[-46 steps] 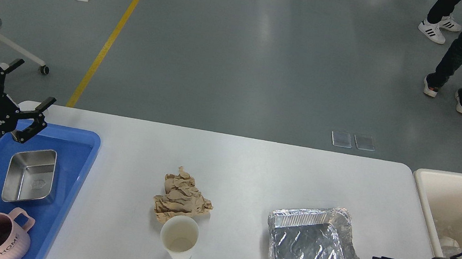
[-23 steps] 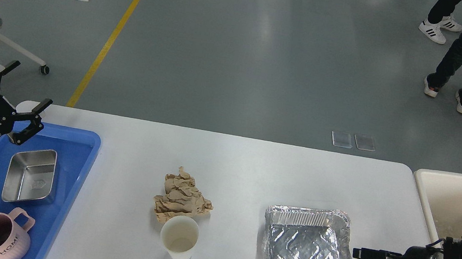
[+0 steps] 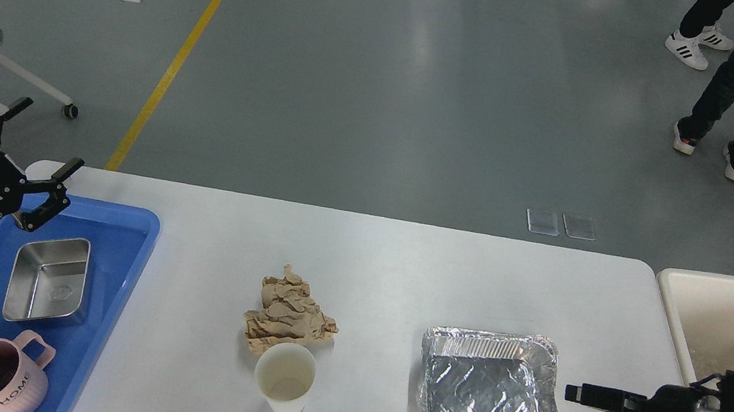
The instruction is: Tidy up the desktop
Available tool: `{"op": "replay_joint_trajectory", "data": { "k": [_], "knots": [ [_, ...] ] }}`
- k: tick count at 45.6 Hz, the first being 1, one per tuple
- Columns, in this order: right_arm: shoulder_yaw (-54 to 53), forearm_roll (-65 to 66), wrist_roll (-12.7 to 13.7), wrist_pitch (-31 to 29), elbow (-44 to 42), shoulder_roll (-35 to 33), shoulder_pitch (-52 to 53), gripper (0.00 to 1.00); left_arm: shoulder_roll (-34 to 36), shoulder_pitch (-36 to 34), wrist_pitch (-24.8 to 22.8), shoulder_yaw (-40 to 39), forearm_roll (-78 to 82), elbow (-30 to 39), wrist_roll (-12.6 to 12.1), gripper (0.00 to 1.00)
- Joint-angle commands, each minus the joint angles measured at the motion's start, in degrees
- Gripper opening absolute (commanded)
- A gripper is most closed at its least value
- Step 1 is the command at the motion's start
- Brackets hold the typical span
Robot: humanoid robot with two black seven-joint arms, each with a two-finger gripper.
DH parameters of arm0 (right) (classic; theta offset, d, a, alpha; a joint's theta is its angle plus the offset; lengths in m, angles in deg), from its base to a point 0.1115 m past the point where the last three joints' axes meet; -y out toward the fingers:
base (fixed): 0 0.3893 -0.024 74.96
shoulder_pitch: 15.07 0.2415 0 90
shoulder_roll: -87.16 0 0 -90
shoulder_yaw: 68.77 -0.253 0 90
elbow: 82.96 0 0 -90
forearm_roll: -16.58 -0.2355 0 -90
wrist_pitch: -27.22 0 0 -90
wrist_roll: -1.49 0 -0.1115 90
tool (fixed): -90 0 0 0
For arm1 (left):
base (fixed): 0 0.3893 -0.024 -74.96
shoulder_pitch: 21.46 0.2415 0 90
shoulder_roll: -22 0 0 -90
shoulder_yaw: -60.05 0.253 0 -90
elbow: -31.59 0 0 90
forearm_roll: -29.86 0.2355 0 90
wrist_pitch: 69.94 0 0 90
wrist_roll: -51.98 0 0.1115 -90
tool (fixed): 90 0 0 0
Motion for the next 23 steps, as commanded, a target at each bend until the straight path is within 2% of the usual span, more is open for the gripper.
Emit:
{"op": "replay_joint_trajectory", "data": {
  "k": [1, 23],
  "knots": [
    [0.08, -0.1, 0.06, 0.0, -0.02, 0.76, -0.26, 1.0, 0.0, -0.08, 0.06, -0.06, 0.09, 0.0, 0.0, 0.97],
    [0.52, -0.01, 0.15, 0.44, -4.76, 7.26, -1.06, 1.0, 0.35, -0.08, -0.03, -0.06, 0.0, 0.0, 0.0, 0.97]
  ]
}}
